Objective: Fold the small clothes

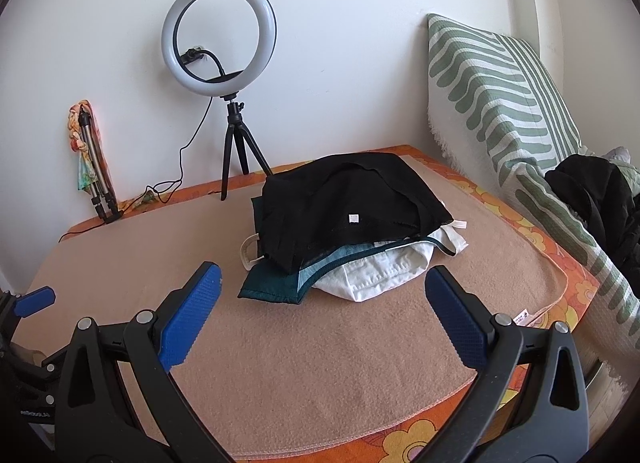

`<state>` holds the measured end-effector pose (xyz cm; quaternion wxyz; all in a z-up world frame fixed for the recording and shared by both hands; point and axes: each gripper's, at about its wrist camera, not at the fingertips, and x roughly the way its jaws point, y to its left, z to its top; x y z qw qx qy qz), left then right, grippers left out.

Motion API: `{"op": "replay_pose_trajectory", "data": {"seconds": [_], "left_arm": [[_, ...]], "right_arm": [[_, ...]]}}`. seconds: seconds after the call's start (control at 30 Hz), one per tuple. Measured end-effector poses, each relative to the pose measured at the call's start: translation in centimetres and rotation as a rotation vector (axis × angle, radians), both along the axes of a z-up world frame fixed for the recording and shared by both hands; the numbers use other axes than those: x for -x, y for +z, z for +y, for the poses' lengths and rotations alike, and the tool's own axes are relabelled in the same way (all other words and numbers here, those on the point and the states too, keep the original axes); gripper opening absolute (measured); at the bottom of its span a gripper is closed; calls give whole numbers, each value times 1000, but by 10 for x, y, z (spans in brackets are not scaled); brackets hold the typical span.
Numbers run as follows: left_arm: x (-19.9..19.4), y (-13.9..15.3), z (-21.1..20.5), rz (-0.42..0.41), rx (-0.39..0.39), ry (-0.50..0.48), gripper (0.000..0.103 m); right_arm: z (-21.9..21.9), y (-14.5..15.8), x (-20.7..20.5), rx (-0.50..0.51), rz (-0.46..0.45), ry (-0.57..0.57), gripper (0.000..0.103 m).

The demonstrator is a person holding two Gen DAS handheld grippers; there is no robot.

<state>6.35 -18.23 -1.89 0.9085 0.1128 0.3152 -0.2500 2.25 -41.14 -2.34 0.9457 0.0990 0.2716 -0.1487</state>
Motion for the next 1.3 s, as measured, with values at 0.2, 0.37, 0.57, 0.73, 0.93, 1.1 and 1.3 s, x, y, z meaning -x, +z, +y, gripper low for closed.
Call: {"op": "replay_pose_trajectory", "data": {"seconds": [0.2, 0.37, 0.57, 0.73, 0.93, 1.1, 1.3], "left_arm": [[1, 0, 0, -3, 0, 1, 101], [1, 1, 1, -2, 3, 2, 101], [2, 1, 1, 2, 5, 3, 101], [2, 0, 1, -1, 2, 1, 101], [2, 0, 1, -2, 1, 3, 101], [2, 0, 1, -4, 0, 2, 101], [2, 1, 1, -5, 0, 2, 101]], "right_arm": [[1, 0, 0, 1, -5, 1, 103], [2, 0, 0, 4, -4, 4, 103], [1, 0, 0, 1, -3, 2, 103], [4, 1, -2, 8, -7, 4, 103], [4, 2, -3, 7, -8, 4, 103], [6, 3, -2, 6, -9, 0, 103], [8, 4, -1, 5, -9, 0, 103]]}}
